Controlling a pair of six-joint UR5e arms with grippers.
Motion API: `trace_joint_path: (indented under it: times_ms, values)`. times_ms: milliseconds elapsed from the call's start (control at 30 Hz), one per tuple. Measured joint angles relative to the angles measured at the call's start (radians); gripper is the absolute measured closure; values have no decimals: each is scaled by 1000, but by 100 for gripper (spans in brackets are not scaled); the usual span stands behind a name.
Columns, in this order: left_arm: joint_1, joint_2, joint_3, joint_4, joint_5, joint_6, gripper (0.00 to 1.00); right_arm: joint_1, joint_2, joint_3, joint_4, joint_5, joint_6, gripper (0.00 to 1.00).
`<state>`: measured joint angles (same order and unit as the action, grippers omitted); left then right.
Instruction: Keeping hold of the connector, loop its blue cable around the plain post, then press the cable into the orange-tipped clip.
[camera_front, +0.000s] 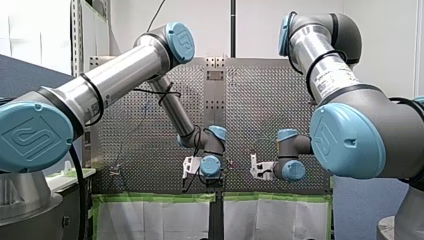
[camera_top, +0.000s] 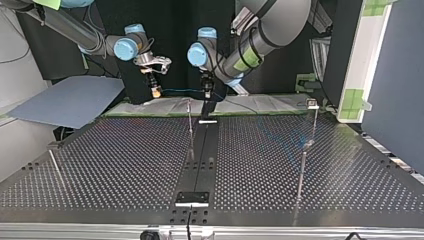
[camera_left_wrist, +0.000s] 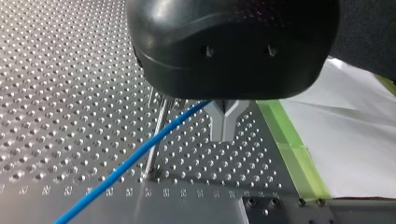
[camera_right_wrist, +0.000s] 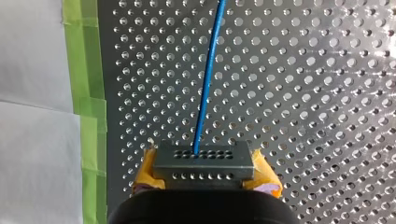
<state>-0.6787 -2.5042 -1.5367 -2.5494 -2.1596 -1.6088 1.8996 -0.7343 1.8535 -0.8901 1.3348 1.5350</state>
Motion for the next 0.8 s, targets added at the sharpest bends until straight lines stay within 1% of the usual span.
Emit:
trace_joint_path:
  times_ms: [167, 267, 333, 533, 700, 800]
  values:
    - [-18, 0, 0, 11, 1, 14, 100, -4, 0, -3, -14, 4, 14, 100]
    - [-27, 0, 0, 23, -2, 15, 100, -8, 0, -8, -19, 7, 28, 100]
    - [-30, -1, 0, 29, -5, 14, 100, -11, 0, -14, -20, 9, 34, 100]
    - [-30, -7, 12, 36, -9, 12, 100, -22, 0, -26, -19, 10, 47, 100]
    - [-29, -41, 43, 14, -9, 2, 100, -30, 1, -28, -21, 11, 53, 100]
    - [-31, -63, 53, 19, -7, -10, 100, -33, 3, -28, -24, 13, 53, 100]
